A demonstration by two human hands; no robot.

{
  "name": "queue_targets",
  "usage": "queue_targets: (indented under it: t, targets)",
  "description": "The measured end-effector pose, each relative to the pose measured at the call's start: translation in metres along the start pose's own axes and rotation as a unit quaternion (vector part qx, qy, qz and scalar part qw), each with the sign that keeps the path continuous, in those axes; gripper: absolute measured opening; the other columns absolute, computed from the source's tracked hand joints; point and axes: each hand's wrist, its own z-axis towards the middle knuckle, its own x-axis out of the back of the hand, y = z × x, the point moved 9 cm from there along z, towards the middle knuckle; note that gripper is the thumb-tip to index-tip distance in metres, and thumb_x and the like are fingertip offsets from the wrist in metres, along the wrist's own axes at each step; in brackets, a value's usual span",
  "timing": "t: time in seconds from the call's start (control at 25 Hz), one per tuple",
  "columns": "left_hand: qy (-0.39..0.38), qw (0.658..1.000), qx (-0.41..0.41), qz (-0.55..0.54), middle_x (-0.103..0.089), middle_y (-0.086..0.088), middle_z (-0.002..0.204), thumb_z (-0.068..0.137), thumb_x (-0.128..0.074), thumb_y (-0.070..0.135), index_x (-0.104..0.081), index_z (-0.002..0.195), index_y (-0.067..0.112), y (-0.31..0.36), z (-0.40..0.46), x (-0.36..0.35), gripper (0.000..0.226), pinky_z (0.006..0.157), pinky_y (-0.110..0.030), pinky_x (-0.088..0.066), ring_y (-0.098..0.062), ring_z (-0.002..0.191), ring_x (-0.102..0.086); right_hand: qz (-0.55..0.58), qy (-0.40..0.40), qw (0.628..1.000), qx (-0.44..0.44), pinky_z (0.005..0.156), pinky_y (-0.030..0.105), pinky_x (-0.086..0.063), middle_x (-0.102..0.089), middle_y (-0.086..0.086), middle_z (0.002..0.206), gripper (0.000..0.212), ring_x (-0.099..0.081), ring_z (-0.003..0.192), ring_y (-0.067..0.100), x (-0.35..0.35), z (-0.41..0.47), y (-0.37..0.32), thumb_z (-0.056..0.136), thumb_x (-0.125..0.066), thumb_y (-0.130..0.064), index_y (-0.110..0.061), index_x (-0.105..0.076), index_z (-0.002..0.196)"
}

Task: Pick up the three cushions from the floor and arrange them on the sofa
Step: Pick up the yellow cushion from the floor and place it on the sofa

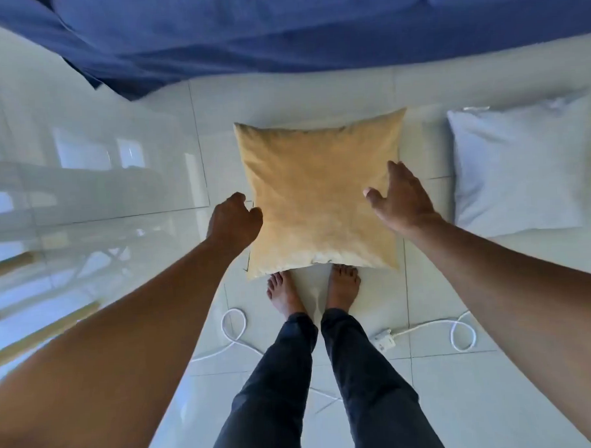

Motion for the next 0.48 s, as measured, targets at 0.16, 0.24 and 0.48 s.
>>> queue_targets:
  t: [0.16, 0.24, 0.48]
  targets:
    - [-0.002, 0.994, 0.079, -0.075, -0.063, -0.016, 0.144, 0.096, -0.059, 0.029, -0.057, 0.144, 0.007, -0.019, 0.073, -0.048, 0.052, 0.102, -0.033, -0.047, -0.035, 0.133, -0.058, 0.048, -0.004, 0.995, -0.082, 0.124, 0.039, -0.029, -0.031, 0.019, 0.17, 0.077, -0.032, 0.156, 0.034, -0.052, 0.081, 0.045, 0.106, -0.054, -0.046, -0.004, -0.026, 0.164]
    - [0.012, 0.983, 0.116, -0.141, -0.068, -0.019, 0.132, 0.092, -0.062, 0.036, -0.066, 0.132, 0.004, -0.032, 0.108, -0.069, 0.051, 0.095, -0.035, -0.049, -0.037, 0.126, -0.062, 0.095, 0.038, 0.985, -0.137, 0.118, 0.038, -0.037, -0.046, 0.02, 0.161, 0.076, -0.044, 0.148, 0.036, -0.068, 0.11, 0.068, 0.102, -0.055, -0.053, -0.004, -0.038, 0.157]
    - [-0.098, 0.874, 0.159, -0.448, -0.07, 0.005, 0.131, 0.086, -0.068, 0.064, -0.065, 0.137, 0.028, -0.036, 0.158, -0.116, 0.063, 0.113, -0.036, -0.044, -0.018, 0.122, -0.065, 0.382, 0.046, 0.889, -0.249, 0.115, 0.041, -0.045, -0.063, 0.002, 0.147, 0.115, -0.06, 0.134, 0.026, -0.104, 0.144, 0.125, 0.062, -0.068, -0.093, -0.018, -0.057, 0.148]
